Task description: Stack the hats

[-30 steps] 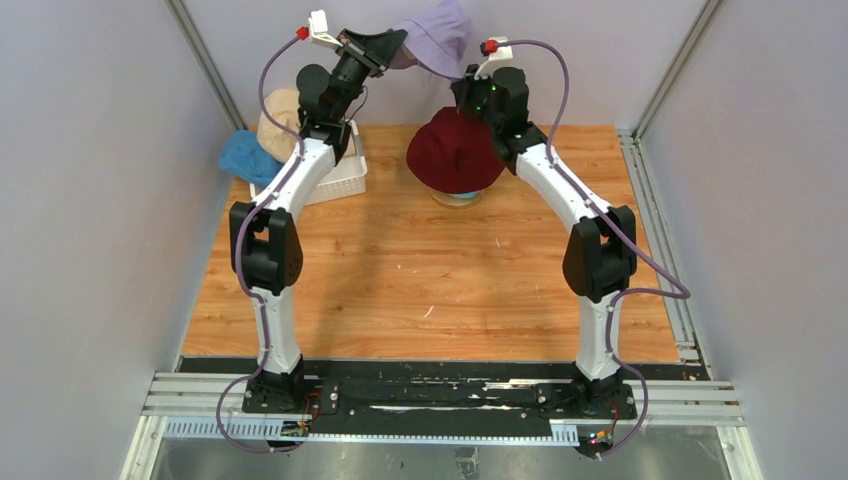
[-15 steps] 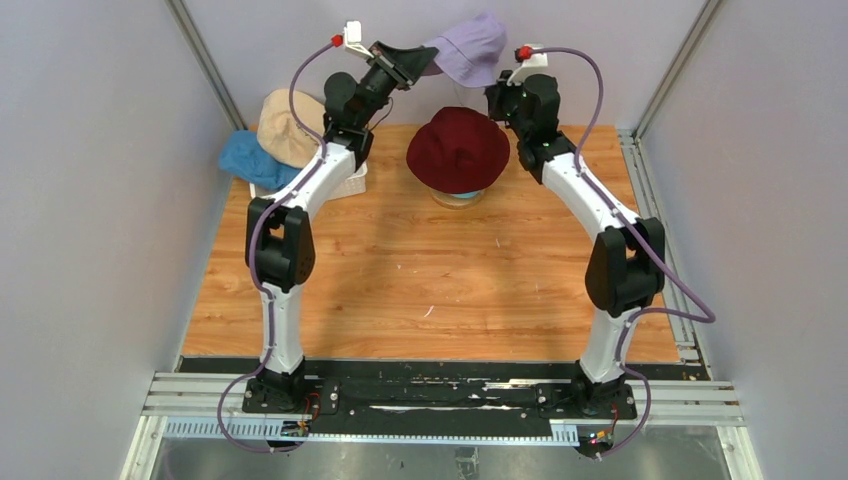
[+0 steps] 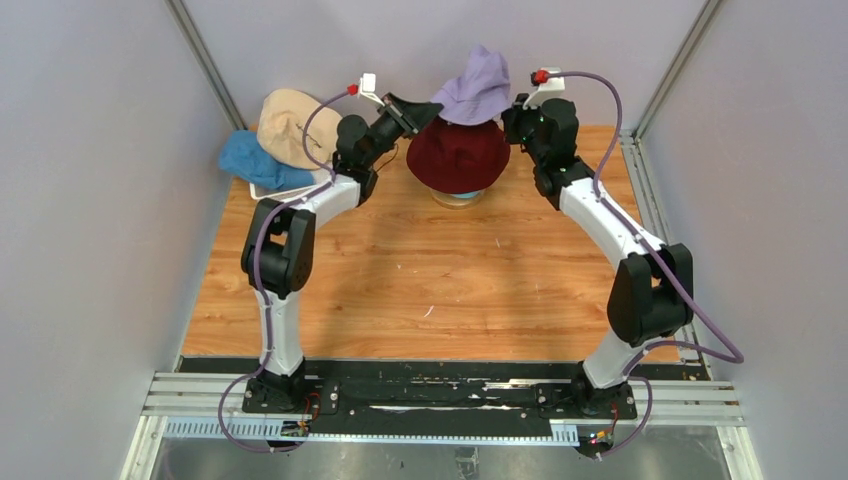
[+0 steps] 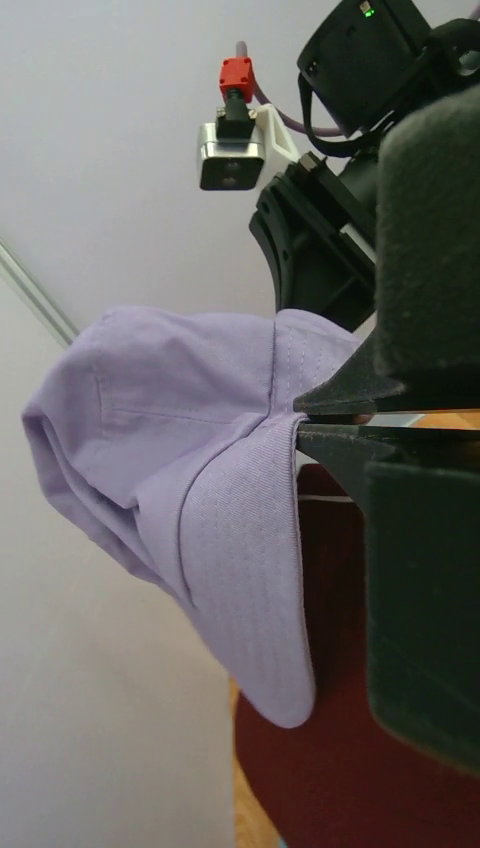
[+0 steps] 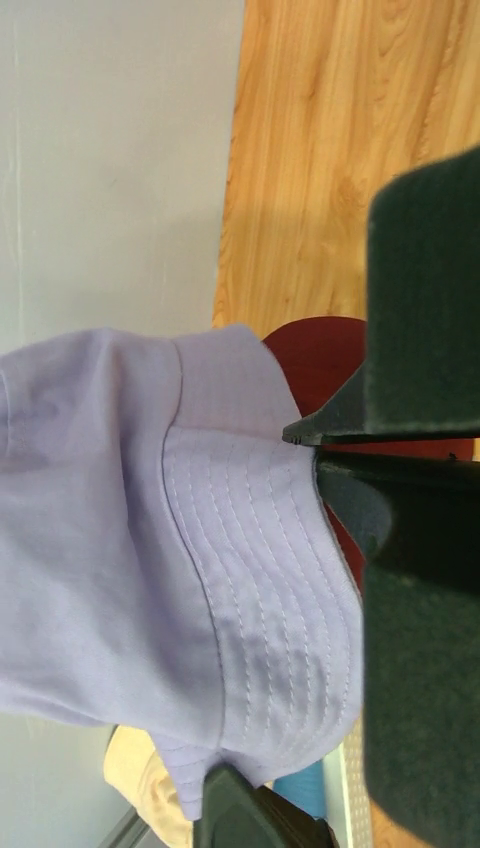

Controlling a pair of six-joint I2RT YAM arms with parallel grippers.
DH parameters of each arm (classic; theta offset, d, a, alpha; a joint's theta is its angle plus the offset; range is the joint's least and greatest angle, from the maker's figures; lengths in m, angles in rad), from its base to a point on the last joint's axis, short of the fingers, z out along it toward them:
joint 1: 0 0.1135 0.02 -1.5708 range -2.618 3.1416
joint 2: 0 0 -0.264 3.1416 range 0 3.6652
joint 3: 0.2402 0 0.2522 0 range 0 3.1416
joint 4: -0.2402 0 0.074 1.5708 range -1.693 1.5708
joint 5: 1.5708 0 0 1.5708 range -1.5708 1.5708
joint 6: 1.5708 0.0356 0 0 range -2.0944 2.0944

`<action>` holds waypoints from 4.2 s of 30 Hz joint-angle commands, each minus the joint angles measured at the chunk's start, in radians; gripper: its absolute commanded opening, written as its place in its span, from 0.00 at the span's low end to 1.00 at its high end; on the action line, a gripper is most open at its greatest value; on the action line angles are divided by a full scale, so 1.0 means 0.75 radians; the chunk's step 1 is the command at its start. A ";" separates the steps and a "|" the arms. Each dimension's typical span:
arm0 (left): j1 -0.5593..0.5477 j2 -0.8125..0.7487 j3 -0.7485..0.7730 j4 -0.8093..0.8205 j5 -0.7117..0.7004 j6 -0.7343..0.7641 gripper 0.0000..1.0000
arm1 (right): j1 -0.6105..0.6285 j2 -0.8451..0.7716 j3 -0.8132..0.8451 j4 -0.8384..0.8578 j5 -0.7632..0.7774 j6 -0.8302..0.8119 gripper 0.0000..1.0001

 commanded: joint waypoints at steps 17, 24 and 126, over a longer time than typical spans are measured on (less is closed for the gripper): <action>-0.005 -0.260 -0.461 0.276 0.084 0.040 0.00 | -0.015 -0.335 -0.372 0.014 -0.040 0.023 0.06; -0.005 -0.247 -0.573 0.298 0.081 0.079 0.00 | -0.011 -0.321 -0.399 -0.019 -0.090 0.033 0.06; 0.199 0.408 0.226 -0.020 0.260 -0.199 0.00 | -0.125 -0.266 -0.170 -0.113 -0.151 0.035 0.26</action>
